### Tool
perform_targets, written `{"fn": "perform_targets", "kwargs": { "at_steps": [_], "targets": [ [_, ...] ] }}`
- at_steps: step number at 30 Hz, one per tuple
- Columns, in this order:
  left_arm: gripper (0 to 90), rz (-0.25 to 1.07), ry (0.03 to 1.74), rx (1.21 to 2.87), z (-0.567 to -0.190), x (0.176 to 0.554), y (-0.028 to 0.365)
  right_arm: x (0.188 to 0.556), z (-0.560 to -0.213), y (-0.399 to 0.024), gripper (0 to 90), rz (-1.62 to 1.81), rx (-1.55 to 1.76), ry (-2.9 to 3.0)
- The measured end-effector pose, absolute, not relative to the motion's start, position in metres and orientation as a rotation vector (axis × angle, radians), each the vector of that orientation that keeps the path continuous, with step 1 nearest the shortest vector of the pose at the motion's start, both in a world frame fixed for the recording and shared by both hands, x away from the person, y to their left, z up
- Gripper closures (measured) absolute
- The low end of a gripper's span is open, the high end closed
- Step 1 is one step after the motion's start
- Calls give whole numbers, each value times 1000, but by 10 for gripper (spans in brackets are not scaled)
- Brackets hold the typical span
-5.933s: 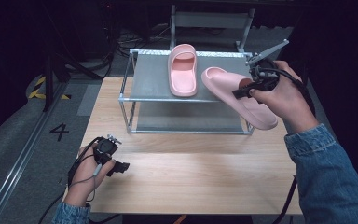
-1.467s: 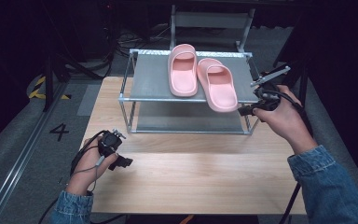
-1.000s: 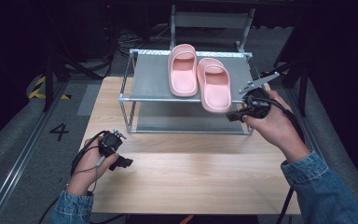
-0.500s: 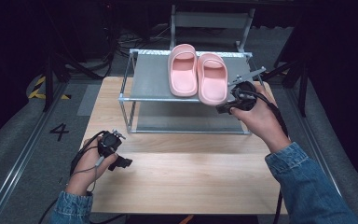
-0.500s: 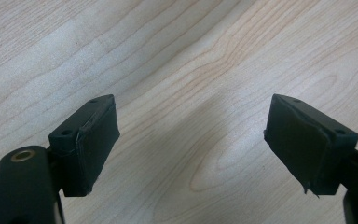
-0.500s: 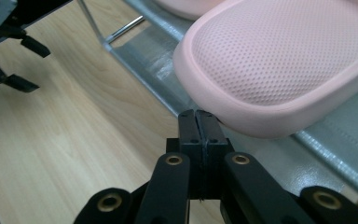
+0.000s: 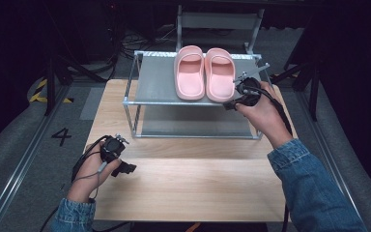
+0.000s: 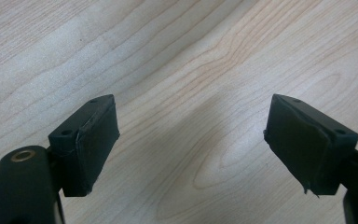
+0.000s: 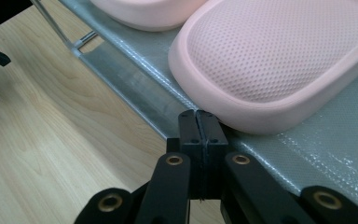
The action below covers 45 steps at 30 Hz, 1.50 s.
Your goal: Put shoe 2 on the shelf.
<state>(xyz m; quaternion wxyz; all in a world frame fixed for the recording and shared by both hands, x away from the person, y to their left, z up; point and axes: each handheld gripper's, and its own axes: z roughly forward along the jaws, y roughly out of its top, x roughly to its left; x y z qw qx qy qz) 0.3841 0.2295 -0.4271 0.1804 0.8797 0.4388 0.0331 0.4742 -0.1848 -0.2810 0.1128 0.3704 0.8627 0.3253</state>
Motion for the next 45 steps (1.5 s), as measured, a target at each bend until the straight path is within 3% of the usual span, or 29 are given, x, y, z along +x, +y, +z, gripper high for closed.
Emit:
{"fn": "perform_targets", "kwargs": {
  "at_steps": [15, 29, 45],
  "targets": [
    [179, 116, 1229, 2477, -425, 384, 228, 466, -270, -188, 900, 1040, 1060, 2534],
    [179, 112, 1219, 2463, -421, 384, 229, 426, -254, -219, 675, 1090, 1012, 2450],
    [179, 120, 1210, 2472, -421, 387, 229, 398, -274, -274, 521, 1061, 1070, 2419]
  ]
}}
